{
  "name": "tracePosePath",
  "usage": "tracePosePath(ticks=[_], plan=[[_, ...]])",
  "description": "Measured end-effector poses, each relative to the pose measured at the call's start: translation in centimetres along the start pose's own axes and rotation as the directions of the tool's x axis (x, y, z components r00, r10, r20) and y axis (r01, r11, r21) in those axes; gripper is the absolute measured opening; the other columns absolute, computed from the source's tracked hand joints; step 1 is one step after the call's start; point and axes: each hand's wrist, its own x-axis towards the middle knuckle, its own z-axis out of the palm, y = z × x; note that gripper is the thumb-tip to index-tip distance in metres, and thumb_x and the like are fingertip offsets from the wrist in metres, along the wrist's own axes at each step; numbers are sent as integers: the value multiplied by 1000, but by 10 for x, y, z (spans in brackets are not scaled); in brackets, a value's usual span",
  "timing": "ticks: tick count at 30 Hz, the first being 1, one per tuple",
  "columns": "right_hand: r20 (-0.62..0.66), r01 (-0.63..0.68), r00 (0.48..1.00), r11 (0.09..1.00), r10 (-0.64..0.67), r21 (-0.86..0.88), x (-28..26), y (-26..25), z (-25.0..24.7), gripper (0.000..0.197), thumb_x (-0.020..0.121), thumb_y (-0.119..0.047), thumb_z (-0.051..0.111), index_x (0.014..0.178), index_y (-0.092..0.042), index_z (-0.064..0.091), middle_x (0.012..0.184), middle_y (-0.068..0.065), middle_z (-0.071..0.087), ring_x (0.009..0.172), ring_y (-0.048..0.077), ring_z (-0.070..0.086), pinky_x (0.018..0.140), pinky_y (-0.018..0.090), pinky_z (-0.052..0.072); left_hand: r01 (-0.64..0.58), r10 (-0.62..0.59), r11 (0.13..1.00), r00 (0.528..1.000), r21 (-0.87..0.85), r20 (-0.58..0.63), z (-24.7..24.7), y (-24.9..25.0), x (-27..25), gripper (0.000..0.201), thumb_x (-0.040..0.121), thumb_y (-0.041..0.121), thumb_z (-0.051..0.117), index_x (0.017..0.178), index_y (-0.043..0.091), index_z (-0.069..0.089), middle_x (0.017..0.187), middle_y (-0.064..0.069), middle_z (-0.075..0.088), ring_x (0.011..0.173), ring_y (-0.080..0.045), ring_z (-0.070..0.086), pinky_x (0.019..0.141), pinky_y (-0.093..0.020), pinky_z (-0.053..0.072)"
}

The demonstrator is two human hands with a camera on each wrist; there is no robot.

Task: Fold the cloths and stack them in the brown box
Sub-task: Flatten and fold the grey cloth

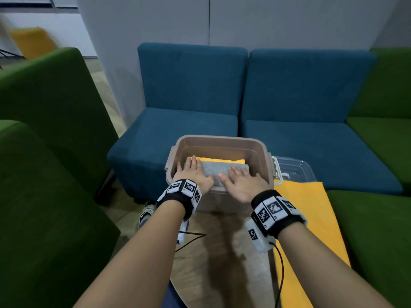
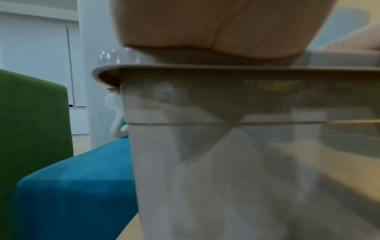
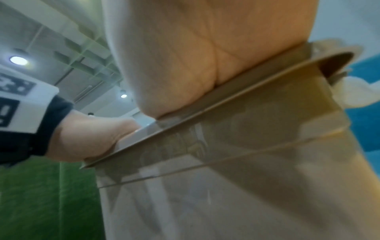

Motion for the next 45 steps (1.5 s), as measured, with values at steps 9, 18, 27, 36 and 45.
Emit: tracePosePath(ticks=[9,18,27,36,45], plan=[[313,-124,946,986,83,112,23,-3,-9,80,98,-65,15,155,-11,-1,163,3,-8,150,21,-11,122,40,-5,81,-82,997,989,12,123,-7,4,3,69,99,40,20,153,4,-3,161,-12,-11,149,-30,-7,121,-43,-3],[265,-185,956,963,129,197,19,-8,-13,60,105,-35,25,155,-7,8,163,10,-2,150,27,-3,119,39,-2,109,-106,993,992,-39,73,-3,6,7,66,97,32,23,154,7,2,162,-8,-8,149,-27,-7,120,-43,-2],[-347,0,937,998,20,57,-3,1,2,40,91,-44,38,115,-21,61,120,7,61,108,29,57,74,35,38,-4,-23,997,926,-71,-377,7,3,-4,55,85,43,43,132,17,52,147,-5,41,139,-25,29,111,-38,22],[-402,48,914,999,-49,-13,-1,4,7,30,90,-38,40,104,-21,61,116,2,57,114,27,47,93,43,29,30,-53,998,896,-58,-441,12,3,-2,46,83,42,44,106,10,67,124,-6,51,117,-28,42,101,-41,31],[-811,299,518,831,270,468,-62,74,33,11,80,-8,52,90,-13,51,92,4,50,83,23,51,76,35,43,-322,101,939,599,-124,-794,37,33,-58,16,76,27,53,74,11,55,90,-8,52,85,-27,46,75,-38,33]])
